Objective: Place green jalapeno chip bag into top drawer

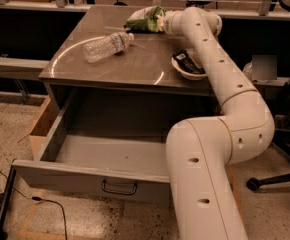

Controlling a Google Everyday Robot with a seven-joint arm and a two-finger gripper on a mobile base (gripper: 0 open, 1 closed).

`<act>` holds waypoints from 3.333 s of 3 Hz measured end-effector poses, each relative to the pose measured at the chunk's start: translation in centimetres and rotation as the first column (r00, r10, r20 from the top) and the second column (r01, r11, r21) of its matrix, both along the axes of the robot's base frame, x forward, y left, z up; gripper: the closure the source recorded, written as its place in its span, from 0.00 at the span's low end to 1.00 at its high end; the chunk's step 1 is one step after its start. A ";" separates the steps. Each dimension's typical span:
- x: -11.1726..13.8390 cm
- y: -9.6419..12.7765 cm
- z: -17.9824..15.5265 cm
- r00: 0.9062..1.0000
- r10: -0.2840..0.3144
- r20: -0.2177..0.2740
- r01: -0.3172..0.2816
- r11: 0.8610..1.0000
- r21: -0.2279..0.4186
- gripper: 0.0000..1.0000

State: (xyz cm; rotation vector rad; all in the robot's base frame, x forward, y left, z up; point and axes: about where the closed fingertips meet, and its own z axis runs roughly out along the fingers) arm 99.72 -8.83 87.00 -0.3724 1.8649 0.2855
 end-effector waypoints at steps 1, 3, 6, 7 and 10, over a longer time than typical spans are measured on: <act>-0.8 0.3 1.4 0.999 0.034 0.002 -0.034 0.999 -0.020 1.00; -5.5 0.8 3.9 0.984 0.162 -0.078 -0.166 0.985 -0.052 1.00; -14.5 -4.6 10.3 1.000 -0.018 -0.021 0.018 1.000 -0.015 1.00; -14.8 -4.0 8.2 0.999 -0.009 -0.052 0.008 1.000 -0.023 1.00; -21.8 -2.6 9.1 0.987 0.041 -0.153 -0.033 0.998 0.058 1.00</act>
Offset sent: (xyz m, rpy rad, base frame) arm -0.0636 0.0031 0.0639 -0.1184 0.0876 0.1669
